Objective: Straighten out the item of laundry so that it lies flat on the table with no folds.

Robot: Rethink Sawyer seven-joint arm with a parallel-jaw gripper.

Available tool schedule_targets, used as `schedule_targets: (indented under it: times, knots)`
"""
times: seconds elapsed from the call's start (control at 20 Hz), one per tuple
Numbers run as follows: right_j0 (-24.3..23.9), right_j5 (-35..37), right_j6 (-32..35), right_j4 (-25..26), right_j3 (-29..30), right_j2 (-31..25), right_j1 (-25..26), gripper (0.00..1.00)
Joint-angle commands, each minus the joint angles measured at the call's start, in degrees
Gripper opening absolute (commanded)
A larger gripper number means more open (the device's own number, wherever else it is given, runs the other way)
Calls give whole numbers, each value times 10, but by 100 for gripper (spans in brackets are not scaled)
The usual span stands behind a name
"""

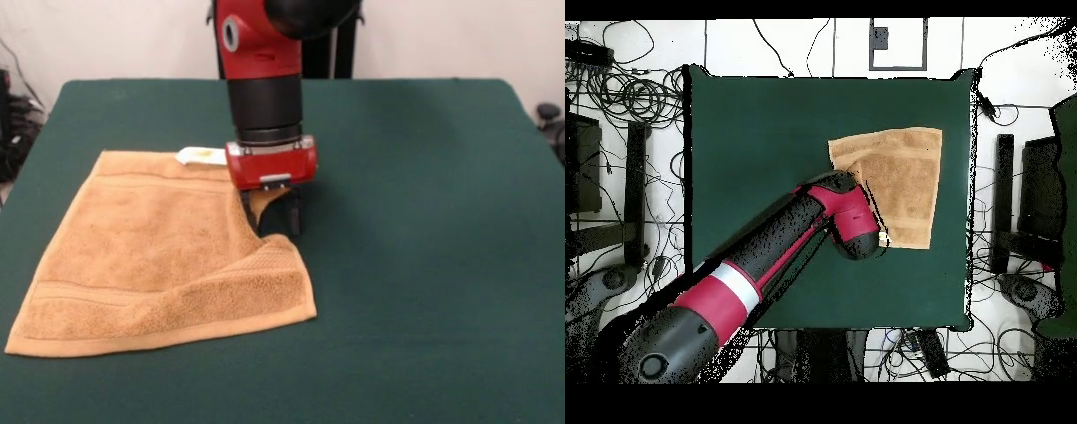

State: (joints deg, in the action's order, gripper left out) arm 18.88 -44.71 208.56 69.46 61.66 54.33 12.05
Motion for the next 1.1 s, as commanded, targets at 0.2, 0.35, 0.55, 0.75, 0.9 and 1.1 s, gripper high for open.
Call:
schedule_targets:
  times: [0.2, 0.35, 0.55, 0.75, 0.9, 1.1]
  knots:
    - [-13, -212, 555, 133, -49, -157, 17, 100]
    - [-16, -226, 557, 132, -45, -164, 12, 100]
    - [-19, -235, 557, 128, -46, -166, 12, 100]
    - [-20, -245, 556, 126, -43, -170, 9, 100]
    - [-19, -247, 557, 127, -40, -173, 6, 100]
    - [-18, -242, 554, 127, -34, -176, 1, 100]
